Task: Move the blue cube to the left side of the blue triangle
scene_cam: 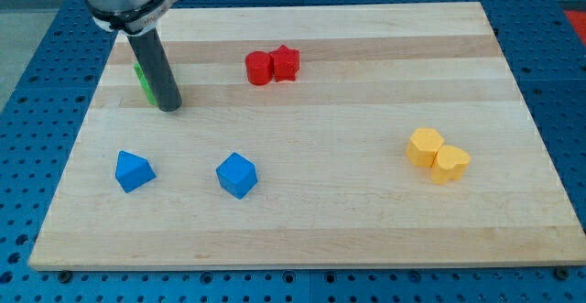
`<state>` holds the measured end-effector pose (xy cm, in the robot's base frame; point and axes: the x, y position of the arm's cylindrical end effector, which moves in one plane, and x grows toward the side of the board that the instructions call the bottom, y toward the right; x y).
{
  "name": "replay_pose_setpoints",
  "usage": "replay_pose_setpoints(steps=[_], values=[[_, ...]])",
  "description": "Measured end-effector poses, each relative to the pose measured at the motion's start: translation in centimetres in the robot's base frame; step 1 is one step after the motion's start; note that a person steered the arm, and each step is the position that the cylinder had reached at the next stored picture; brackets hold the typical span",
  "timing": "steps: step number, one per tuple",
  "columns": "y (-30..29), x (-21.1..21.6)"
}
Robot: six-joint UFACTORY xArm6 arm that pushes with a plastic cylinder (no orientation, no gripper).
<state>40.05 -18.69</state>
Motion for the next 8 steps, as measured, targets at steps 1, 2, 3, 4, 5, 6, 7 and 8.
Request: replay_pose_setpoints(steps=[1, 2, 3, 4, 5, 6, 7, 8], values=[[0.0, 0.0], [3.2, 2.2], [9.1, 5.3], [13.4, 8.5], [13.9, 12.4], [13.8, 13.2], [14.6, 13.3], [16.6, 15.1]])
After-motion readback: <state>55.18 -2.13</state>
